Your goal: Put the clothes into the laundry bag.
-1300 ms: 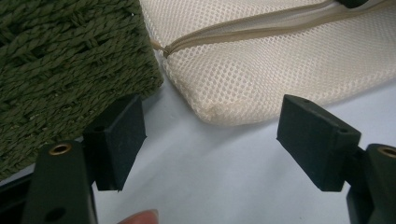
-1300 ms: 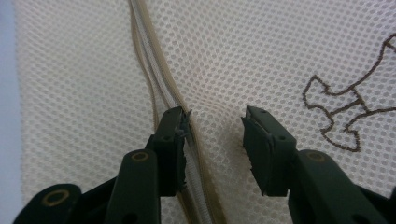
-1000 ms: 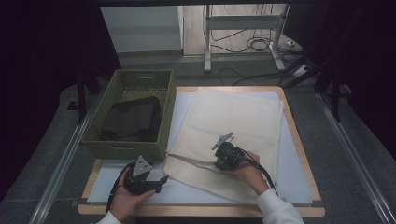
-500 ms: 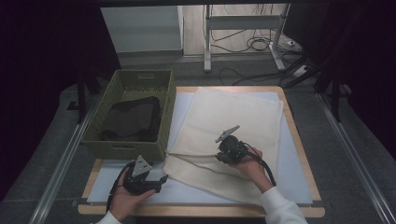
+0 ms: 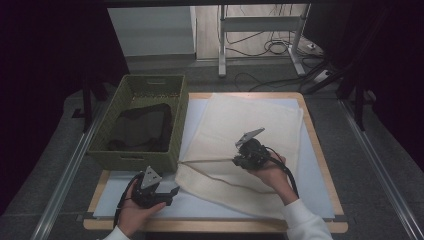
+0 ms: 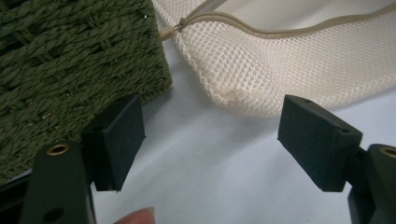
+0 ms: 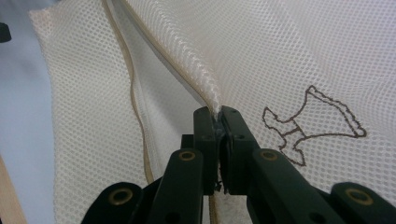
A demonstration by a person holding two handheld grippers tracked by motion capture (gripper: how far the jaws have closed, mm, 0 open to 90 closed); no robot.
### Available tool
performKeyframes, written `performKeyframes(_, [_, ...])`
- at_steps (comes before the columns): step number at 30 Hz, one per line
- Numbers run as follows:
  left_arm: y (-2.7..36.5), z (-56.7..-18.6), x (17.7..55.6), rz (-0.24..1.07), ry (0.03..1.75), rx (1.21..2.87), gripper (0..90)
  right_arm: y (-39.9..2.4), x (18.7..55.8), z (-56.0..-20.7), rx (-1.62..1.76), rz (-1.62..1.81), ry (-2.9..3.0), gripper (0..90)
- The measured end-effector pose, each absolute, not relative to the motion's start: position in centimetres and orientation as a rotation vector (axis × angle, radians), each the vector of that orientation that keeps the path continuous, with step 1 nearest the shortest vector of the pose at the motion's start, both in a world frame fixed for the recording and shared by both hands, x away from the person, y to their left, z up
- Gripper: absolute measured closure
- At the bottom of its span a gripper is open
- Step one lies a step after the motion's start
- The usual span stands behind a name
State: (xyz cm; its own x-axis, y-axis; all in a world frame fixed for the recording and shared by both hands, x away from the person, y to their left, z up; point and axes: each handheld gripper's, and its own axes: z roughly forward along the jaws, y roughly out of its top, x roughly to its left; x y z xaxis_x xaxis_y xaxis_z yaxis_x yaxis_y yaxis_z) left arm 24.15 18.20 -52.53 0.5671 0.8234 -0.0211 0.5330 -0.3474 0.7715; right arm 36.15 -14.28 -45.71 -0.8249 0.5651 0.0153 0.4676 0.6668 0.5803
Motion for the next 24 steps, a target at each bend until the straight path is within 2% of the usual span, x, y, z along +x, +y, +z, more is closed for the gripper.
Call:
performKeyframes(15, [18.5,-52.6,24.4,0.471,1.079,2.042,22.6,-14.2,37.1,-43.6,0.837,0.952,2.698,86.2])
performKeyframes(24, [18.6,-52.5,23.9,0.474,1.071,2.033,22.4,-14.7,37.9,-41.0,0.819,1.045,2.631,86.4])
